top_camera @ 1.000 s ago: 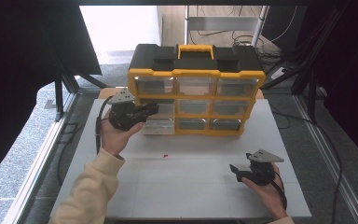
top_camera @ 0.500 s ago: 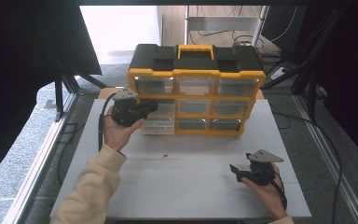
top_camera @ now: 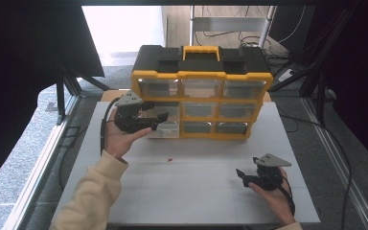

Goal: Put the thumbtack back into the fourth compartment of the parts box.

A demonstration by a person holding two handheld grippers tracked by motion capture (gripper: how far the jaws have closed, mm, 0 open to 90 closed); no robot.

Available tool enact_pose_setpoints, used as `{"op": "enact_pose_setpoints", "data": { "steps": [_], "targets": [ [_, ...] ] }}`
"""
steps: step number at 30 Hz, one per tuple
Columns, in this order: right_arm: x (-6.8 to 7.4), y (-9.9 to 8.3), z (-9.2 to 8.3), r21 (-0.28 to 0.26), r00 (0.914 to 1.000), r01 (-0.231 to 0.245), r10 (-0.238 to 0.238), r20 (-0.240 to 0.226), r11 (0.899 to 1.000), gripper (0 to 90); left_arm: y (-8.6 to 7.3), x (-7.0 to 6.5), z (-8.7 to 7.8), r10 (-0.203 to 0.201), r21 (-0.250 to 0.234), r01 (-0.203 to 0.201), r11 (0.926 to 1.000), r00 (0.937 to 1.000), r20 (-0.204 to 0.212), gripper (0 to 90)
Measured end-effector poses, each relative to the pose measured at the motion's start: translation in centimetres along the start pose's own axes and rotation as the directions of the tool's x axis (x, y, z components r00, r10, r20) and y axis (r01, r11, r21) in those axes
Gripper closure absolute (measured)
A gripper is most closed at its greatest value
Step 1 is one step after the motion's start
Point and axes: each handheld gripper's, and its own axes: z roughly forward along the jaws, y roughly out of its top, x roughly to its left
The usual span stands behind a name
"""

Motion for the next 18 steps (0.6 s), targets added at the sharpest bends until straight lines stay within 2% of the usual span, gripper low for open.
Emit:
{"op": "enact_pose_setpoints", "data": {
  "steps": [9, 18],
  "targets": [
    [0.0, 0.0, 0.0, 0.0, 1.0, 0.004, -0.004, 0.001, 1.0, 19.6, -0.9, -1.9, -1.9, 0.027, -0.016, -0.026, 0.9995, 0.9979, 0.06, 27.5],
    [0.0, 0.0, 0.0, 0.001, 1.0, 0.002, -0.002, 0.001, 1.0, 19.6, -2.4, -3.3, -3.0, 0.041, -0.007, -0.041, 0.9991, 0.995, 0.091, 28.7]
  ]
}}
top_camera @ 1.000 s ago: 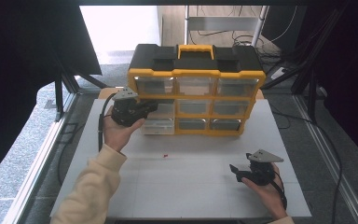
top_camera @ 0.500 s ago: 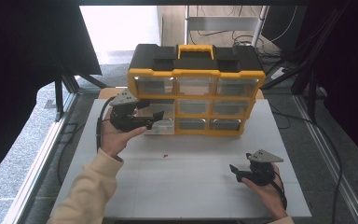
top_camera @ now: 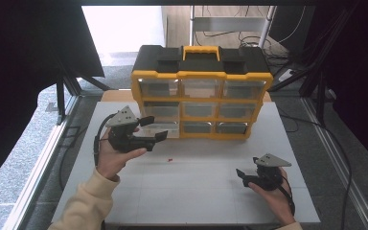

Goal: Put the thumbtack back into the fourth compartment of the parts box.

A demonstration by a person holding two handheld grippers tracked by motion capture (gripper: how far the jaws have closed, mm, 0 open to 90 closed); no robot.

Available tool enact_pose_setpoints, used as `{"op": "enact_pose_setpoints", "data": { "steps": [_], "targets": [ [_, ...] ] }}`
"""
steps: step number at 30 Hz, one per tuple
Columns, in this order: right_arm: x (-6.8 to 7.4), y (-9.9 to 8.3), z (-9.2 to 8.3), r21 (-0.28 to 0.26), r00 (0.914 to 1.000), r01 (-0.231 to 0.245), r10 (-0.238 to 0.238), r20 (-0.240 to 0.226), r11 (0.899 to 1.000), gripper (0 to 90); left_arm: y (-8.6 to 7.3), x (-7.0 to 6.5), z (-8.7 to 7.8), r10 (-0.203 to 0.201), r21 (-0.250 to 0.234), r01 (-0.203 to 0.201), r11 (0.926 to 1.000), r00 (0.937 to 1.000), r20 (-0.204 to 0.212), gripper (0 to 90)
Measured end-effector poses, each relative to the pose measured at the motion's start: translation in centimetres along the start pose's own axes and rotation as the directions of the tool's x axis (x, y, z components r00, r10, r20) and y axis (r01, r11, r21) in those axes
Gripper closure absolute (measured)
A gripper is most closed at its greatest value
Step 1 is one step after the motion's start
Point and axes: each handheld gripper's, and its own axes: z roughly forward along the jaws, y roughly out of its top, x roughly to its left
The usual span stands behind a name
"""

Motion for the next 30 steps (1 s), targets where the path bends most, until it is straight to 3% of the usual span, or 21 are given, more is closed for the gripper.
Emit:
{"op": "enact_pose_setpoints", "data": {
  "steps": [7, 17, 30],
  "targets": [
    [0.0, 0.0, 0.0, 0.0, 1.0, 0.001, -0.001, 0.001, 1.0, 19.6, -1.1, -1.1, -0.2, 0.007, 0.026, -0.008, 0.9996, 0.9993, 0.036, 29.4],
    [0.0, 0.0, 0.1, -0.001, 1.0, 0.002, -0.002, 0.004, 1.0, 19.6, -3.1, -1.7, 0.3, 0.005, 0.08, -0.008, 0.9968, 0.9992, 0.04, 30.3],
    [0.0, 0.0, 0.1, 0.003, 1.0, -0.001, 0.001, 0.004, 1.0, 19.6, -6.0, -1.4, 3.4, 0.014, 0.213, -0.016, 0.977, 0.9999, 0.009, 30.4]
  ]
}}
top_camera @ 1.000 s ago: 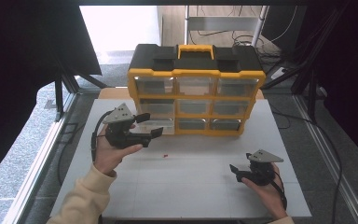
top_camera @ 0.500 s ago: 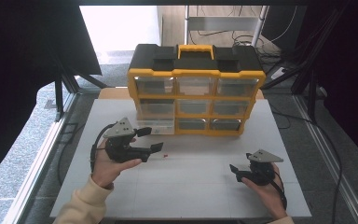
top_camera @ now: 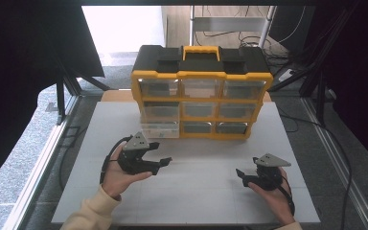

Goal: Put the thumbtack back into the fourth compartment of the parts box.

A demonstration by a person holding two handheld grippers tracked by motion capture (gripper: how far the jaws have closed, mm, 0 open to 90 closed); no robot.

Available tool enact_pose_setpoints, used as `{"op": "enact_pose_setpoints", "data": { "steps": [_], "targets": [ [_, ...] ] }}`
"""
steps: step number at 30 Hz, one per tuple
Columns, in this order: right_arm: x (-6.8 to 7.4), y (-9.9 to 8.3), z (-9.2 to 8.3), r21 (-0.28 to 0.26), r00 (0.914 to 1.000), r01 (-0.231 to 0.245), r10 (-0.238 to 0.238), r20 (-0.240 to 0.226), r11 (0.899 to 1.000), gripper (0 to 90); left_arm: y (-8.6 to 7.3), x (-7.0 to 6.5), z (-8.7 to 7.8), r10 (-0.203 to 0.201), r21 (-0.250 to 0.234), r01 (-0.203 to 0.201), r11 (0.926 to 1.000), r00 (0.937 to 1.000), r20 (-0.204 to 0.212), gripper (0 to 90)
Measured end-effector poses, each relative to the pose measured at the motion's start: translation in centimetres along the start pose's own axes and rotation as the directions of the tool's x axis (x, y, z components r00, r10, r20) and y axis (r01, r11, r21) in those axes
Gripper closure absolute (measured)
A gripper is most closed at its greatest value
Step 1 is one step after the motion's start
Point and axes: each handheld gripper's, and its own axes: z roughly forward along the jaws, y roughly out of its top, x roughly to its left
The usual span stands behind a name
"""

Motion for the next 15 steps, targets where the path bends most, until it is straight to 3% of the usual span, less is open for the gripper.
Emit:
{"op": "enact_pose_setpoints", "data": {
  "steps": [9, 15],
  "targets": [
    [0.0, 0.0, 0.0, 0.003, 1.0, 0.005, -0.005, 0.0, 1.0, 19.6, -0.9, 1.1, 2.4, -0.015, 0.06, 0.017, 0.998, 0.9992, -0.037, 30.4],
    [0.0, 0.0, 0.0, 0.004, 1.0, 0.005, -0.005, 0.001, 1.0, 19.6, -1.3, 1.4, 4.0, 0.002, 0.1, 0.002, 0.995, 0.9993, -0.038, 30.5]
  ]
}}
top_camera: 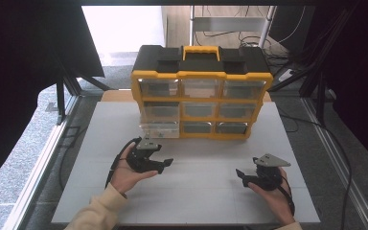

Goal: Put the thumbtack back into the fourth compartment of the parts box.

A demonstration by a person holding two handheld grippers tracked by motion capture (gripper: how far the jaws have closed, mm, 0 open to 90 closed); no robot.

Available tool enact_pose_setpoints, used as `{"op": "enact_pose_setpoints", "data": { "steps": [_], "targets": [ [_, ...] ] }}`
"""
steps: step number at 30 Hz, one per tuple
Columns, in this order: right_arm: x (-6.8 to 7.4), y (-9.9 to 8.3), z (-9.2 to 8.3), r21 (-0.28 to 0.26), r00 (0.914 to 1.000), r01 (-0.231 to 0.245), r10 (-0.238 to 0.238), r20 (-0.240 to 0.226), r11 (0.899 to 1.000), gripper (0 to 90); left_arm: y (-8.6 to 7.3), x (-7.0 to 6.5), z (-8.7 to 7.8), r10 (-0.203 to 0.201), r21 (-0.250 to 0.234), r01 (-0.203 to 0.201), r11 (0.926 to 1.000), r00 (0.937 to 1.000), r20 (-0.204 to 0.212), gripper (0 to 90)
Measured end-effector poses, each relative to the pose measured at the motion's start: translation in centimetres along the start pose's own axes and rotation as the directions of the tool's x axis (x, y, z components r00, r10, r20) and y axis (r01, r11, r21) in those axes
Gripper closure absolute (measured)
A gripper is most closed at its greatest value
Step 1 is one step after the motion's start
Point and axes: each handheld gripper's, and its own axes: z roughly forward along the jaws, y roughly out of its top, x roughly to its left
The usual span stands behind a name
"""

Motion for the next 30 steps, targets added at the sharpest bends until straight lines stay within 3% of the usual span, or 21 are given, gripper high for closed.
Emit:
{"op": "enact_pose_setpoints", "data": {
  "steps": [10, 17, 21, 30],
  "targets": [
    [0.0, 0.0, 0.0, 0.0, 1.0, 0.002, -0.002, 0.005, 1.0, 19.6, -0.3, 0.3, 2.7, 0.022, 0.078, -0.022, 0.9967, 0.9997, 0.012, 29.7],
    [0.0, 0.0, 0.0, 0.002, 1.0, 0.004, -0.004, 0.005, 1.0, 19.6, -0.7, 0.6, 4.3, 0.047, 0.137, -0.05, 0.9893, 0.9986, 0.024, 29.8],
    [0.1, 0.0, 0.1, 0.003, 1.0, 0.006, -0.006, -0.002, 1.0, 19.7, -1.0, 0.4, 5.3, 0.065, 0.165, -0.065, 0.9841, 0.9979, 0.008, 29.0],
    [0.0, 0.0, 0.1, 0.003, 1.0, 0.006, -0.006, -0.002, 1.0, 19.7, -1.3, 1.0, 6.3, 0.054, 0.191, -0.055, 0.9801, 0.9985, 0.01, 30.0]
  ]
}}
